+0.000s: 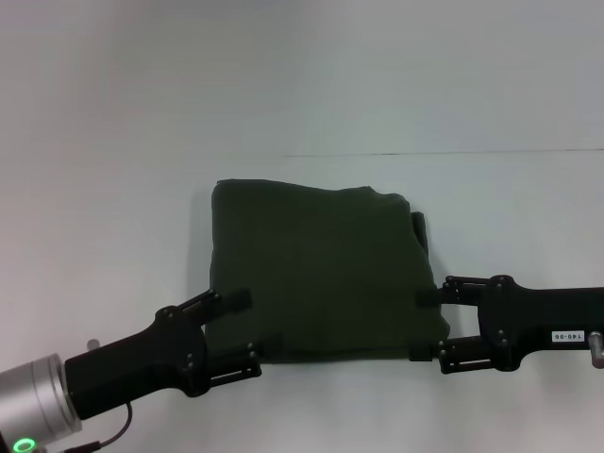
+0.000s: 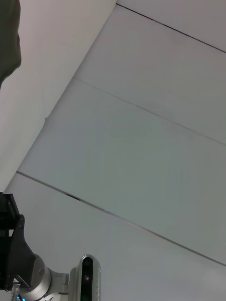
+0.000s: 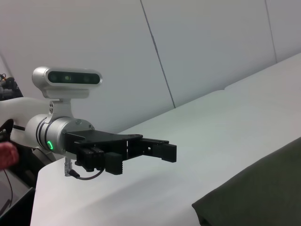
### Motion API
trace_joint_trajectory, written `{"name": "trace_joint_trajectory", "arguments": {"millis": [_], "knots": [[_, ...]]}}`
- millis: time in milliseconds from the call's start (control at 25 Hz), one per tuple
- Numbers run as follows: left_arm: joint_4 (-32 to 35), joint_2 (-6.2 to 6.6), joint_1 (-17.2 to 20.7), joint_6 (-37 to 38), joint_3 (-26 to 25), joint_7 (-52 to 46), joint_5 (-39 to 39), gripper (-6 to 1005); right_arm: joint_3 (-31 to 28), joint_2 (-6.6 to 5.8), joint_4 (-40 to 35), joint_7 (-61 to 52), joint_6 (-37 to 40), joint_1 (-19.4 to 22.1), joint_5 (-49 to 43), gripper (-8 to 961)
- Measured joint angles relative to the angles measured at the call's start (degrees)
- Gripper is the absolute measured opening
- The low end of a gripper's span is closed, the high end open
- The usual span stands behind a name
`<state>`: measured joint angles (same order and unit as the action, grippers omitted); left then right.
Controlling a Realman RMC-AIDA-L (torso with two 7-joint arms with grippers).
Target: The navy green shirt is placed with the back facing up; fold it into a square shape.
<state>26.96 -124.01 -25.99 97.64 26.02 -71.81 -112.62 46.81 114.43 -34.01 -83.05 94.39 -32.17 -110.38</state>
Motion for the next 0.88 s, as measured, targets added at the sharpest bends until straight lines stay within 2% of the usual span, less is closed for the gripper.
{"name": "trace_joint_trajectory", "arguments": {"millis": [600,880], "knots": [[0.07,0.00,-0.15,0.00,0.00,0.00,0.22,935,-0.05,0.00,0.08,0.00,-0.14,-0.08,0.00,900],[3.87,0.26,-0.78,-2.85,0.38,-1.00,-0.15,935,-0.05,-0.24,0.32,0.00,-0.17,0.08,-0.05,900]]}}
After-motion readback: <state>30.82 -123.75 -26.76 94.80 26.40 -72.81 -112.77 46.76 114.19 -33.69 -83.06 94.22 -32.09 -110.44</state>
